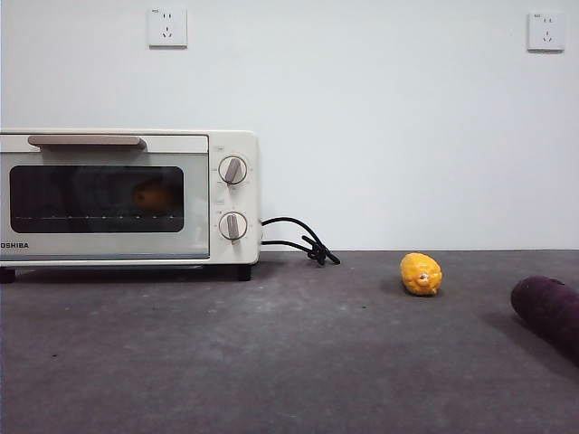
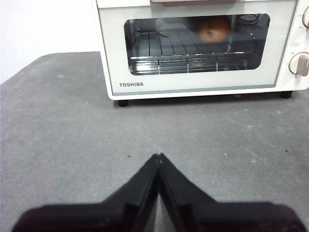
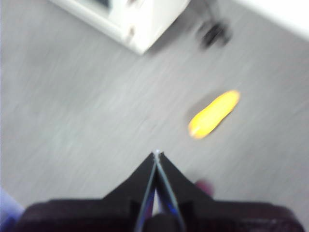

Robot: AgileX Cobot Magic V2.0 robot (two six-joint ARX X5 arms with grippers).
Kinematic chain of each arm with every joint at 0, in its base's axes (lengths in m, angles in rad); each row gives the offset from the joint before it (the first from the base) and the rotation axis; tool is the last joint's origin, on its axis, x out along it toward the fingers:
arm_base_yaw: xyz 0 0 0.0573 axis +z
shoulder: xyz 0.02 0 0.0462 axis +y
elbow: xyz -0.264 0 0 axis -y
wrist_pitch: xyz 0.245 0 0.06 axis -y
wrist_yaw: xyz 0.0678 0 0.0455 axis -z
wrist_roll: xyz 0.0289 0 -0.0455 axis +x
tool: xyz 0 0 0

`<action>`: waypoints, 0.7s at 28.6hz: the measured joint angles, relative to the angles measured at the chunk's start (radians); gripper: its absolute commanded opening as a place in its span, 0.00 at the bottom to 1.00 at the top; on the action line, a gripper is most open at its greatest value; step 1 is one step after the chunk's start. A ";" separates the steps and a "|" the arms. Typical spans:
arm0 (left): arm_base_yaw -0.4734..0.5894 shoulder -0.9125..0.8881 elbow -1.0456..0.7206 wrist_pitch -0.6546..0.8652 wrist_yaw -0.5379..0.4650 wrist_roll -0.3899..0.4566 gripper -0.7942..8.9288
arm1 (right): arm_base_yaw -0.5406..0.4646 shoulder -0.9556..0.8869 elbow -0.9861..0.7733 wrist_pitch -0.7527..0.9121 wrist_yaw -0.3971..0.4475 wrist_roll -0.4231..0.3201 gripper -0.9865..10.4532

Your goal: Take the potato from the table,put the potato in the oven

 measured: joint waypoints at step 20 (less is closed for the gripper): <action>0.000 0.003 0.000 0.000 0.000 0.000 0.08 | -0.452 -0.665 -0.945 1.051 -0.172 -0.141 0.09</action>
